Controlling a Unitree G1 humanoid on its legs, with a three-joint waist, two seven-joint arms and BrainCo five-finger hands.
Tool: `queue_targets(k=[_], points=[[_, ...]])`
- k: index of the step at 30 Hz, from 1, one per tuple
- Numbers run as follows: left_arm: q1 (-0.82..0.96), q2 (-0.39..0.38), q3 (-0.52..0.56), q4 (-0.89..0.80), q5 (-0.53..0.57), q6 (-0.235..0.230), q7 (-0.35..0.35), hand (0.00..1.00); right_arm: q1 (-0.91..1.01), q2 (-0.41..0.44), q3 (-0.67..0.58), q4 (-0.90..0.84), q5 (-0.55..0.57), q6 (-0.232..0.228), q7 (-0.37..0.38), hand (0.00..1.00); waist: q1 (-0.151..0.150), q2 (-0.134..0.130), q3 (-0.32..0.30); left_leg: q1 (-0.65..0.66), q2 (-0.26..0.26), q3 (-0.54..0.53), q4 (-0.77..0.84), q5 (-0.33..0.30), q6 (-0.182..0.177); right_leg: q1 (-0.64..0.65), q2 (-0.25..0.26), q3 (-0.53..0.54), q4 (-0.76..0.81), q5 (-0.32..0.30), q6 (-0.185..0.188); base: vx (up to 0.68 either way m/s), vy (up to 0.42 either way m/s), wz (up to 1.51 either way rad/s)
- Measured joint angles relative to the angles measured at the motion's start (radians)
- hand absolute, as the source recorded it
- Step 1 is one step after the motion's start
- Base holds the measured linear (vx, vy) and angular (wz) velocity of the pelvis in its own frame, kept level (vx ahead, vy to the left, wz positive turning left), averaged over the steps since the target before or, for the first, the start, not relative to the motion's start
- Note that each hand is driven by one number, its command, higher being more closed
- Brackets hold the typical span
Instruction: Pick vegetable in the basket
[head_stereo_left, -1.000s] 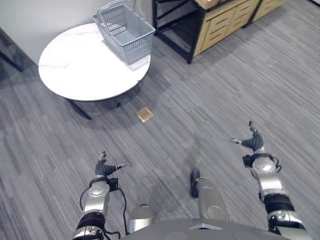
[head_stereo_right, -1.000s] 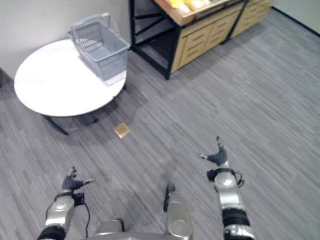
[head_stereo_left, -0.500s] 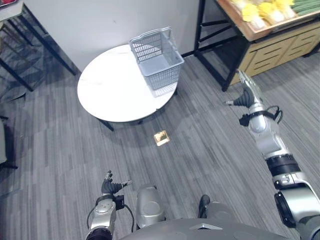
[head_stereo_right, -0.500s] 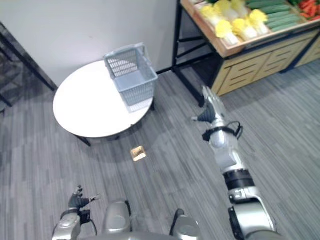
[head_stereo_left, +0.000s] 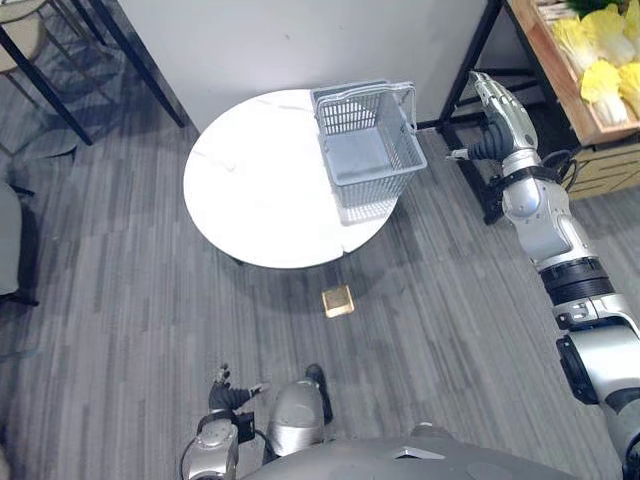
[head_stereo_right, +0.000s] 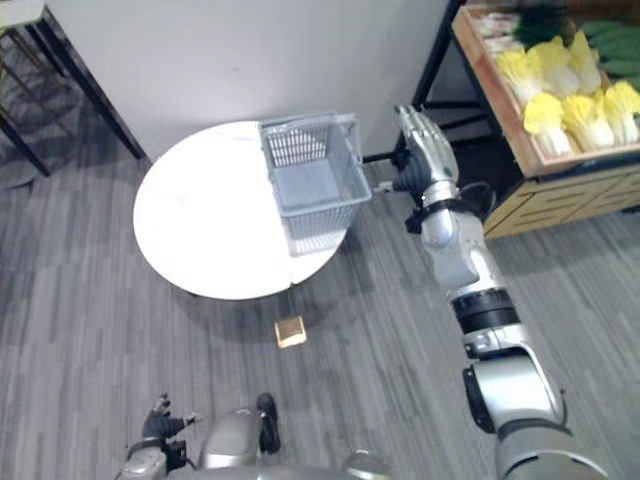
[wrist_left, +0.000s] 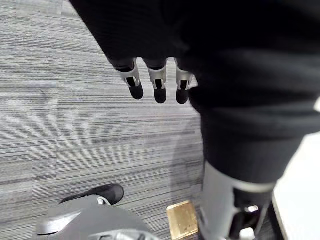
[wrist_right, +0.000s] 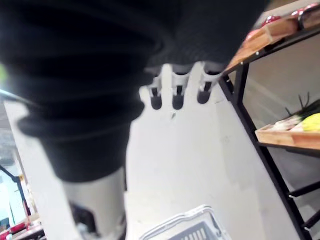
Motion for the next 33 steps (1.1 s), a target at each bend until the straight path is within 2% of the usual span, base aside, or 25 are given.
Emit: queue_targets(k=[1, 2, 3, 4, 5, 6, 7, 9, 10, 14, 17, 19, 23, 26, 29, 32, 33], points=[[-0.011, 0.002, -0.002, -0.003, 0.0, -0.002, 0.0, 0.0, -0.003, 0.0, 0.0, -0.001, 0.0, -0.001, 0.0, 0.0, 0.0, 0.013, 0.008, 0.009, 0.012, -0.016, 0.0, 0.0, 0.0, -0.024, 0.018, -0.001, -0.009, -0.032, -0.039, 0.23, -0.194, 0.89], [-0.029, 0.004, -0.005, -0.009, 0.0, -0.01, 0.0, 0.0, -0.012, -0.002, 0.0, -0.003, 0.0, -0.003, 0.0, 0.0, -0.004, 0.036, 0.021, 0.018, 0.036, -0.046, 0.001, 0.0, 0.0, -0.072, 0.052, 0.002, -0.081, -0.077, -0.074, 0.2, -0.244, 0.81], [-0.042, 0.004, -0.007, -0.009, 0.0, -0.013, -0.001, 0.0, -0.02, -0.009, 0.0, -0.003, 0.0, -0.003, 0.0, 0.0, -0.012, 0.038, 0.023, 0.014, 0.05, -0.074, 0.005, -0.003, -0.005, -0.101, 0.071, 0.012, -0.186, -0.087, -0.086, 0.22, -0.337, 1.28], [-0.051, 0.023, -0.025, -0.015, 0.0, -0.019, -0.004, 0.0, -0.035, -0.025, -0.002, -0.004, 0.0, -0.001, 0.0, 0.0, -0.029, 0.035, 0.022, -0.017, 0.058, -0.111, 0.036, -0.028, -0.058, -0.119, 0.091, 0.065, -0.45, -0.073, -0.076, 0.18, -0.317, 1.25], [-0.05, 0.039, -0.038, -0.02, 0.0, -0.019, -0.004, 0.0, -0.035, -0.033, -0.004, -0.007, 0.0, 0.0, 0.0, 0.0, -0.034, 0.018, 0.019, -0.033, 0.046, -0.126, 0.055, -0.047, -0.092, -0.11, 0.086, 0.099, -0.583, -0.027, -0.068, 0.2, -0.345, 1.22], [-0.06, 0.052, -0.056, -0.013, 0.006, -0.019, -0.004, 0.0, -0.039, -0.048, -0.006, -0.007, 0.0, 0.0, -0.002, 0.0, -0.032, -0.002, 0.029, -0.047, 0.03, -0.156, 0.083, -0.069, -0.13, -0.109, 0.068, 0.133, -0.653, 0.027, -0.067, 0.2, -0.33, 0.76], [-0.065, 0.035, -0.077, -0.017, 0.025, -0.017, -0.01, 0.0, -0.043, -0.059, -0.006, -0.004, -0.001, 0.011, -0.002, 0.0, -0.025, 0.046, 0.031, -0.084, 0.071, -0.156, 0.117, -0.071, -0.133, -0.103, 0.096, 0.096, -0.665, 0.029, -0.072, 0.19, -0.301, 0.58], [-0.058, 0.022, -0.101, -0.026, 0.036, -0.027, -0.018, 0.0, -0.069, -0.084, 0.004, 0.007, 0.0, 0.012, -0.001, 0.0, -0.026, 0.095, 0.038, -0.122, 0.127, -0.149, 0.128, -0.07, -0.132, -0.103, 0.138, 0.051, -0.696, 0.037, -0.09, 0.16, -0.205, 0.37], [-0.058, 0.018, -0.105, -0.025, 0.034, -0.032, -0.017, 0.0, -0.11, -0.087, 0.012, 0.035, 0.0, 0.014, -0.001, 0.0, -0.027, 0.11, 0.05, -0.123, 0.143, -0.15, 0.104, -0.056, -0.144, -0.105, 0.151, 0.035, -0.699, 0.036, -0.099, 0.13, -0.171, 0.27], [-0.058, 0.012, -0.133, -0.029, 0.032, -0.045, -0.017, 0.0, -0.221, -0.092, 0.043, 0.098, 0.001, 0.018, 0.0, 0.0, -0.025, 0.119, 0.057, -0.13, 0.15, -0.153, 0.06, -0.022, -0.151, -0.111, 0.159, 0.019, -0.721, 0.043, -0.11, 0.08, -0.079, 0.17], [-0.072, 0.013, -0.146, -0.04, 0.032, -0.061, -0.017, 0.0, -0.327, -0.113, 0.068, 0.156, 0.001, 0.017, -0.003, 0.0, -0.025, 0.127, 0.075, -0.168, 0.137, -0.166, 0.031, -0.007, -0.162, -0.126, 0.143, -0.007, -0.772, 0.069, -0.107, 0.02, 0.047, 0.34], [-0.092, 0.014, -0.147, -0.059, 0.026, -0.062, -0.014, 0.0, -0.418, -0.138, 0.087, 0.193, 0.001, 0.017, -0.006, 0.0, -0.025, 0.132, 0.115, -0.222, 0.119, -0.189, 0.015, 0.019, -0.17, -0.151, 0.13, -0.025, -0.813, 0.105, -0.1, -0.03, 0.053, 0.39], [-0.098, 0.014, -0.15, -0.061, 0.018, -0.061, -0.002, 0.0, -0.51, -0.149, 0.128, 0.234, 0.001, 0.011, -0.011, 0.0, -0.018, 0.141, 0.17, -0.271, 0.098, -0.219, -0.022, 0.064, -0.166, -0.165, 0.108, -0.066, -0.866, 0.141, -0.099, -0.05, 0.037, 0.36], [-0.112, 0.014, -0.171, -0.064, 0.017, -0.061, -0.001, 0.0, -0.604, -0.202, 0.158, 0.326, 0.0, 0.001, -0.019, 0.0, -0.001, 0.16, 0.189, -0.324, 0.09, -0.251, -0.077, 0.113, -0.17, -0.211, 0.098, -0.103, -0.879, 0.16, -0.105, -0.06, -0.001, 0.41], [-0.133, 0.015, -0.193, -0.058, -0.013, -0.063, 0.002, 0.0, -0.679, -0.24, 0.182, 0.396, 0.002, 0.001, -0.036, 0.0, 0.004, 0.172, 0.209, -0.358, 0.081, -0.268, -0.11, 0.148, -0.168, -0.25, 0.09, -0.111, -0.881, 0.171, -0.104, -0.08, -0.009, 0.25], [-0.175, 0.015, -0.208, -0.043, -0.031, -0.066, 0.004, 0.0, -0.734, -0.288, 0.198, 0.451, 0.003, 0.001, -0.043, 0.0, 0.007, 0.198, 0.222, -0.417, 0.071, -0.277, -0.115, 0.169, -0.168, -0.299, 0.081, -0.118, -0.897, 0.198, -0.104, -0.07, 0.013, 0.14], [-0.198, 0.018, -0.211, -0.036, -0.051, -0.072, 0.006, 0.0, -0.755, -0.311, 0.202, 0.481, 0.003, 0.002, -0.065, 1.0, 0.007, 0.209, 0.226, -0.442, 0.063, -0.286, -0.126, 0.186, -0.166, -0.323, 0.075, -0.12, -0.901, 0.207, -0.104, -0.1, 0.029, 0.21]])
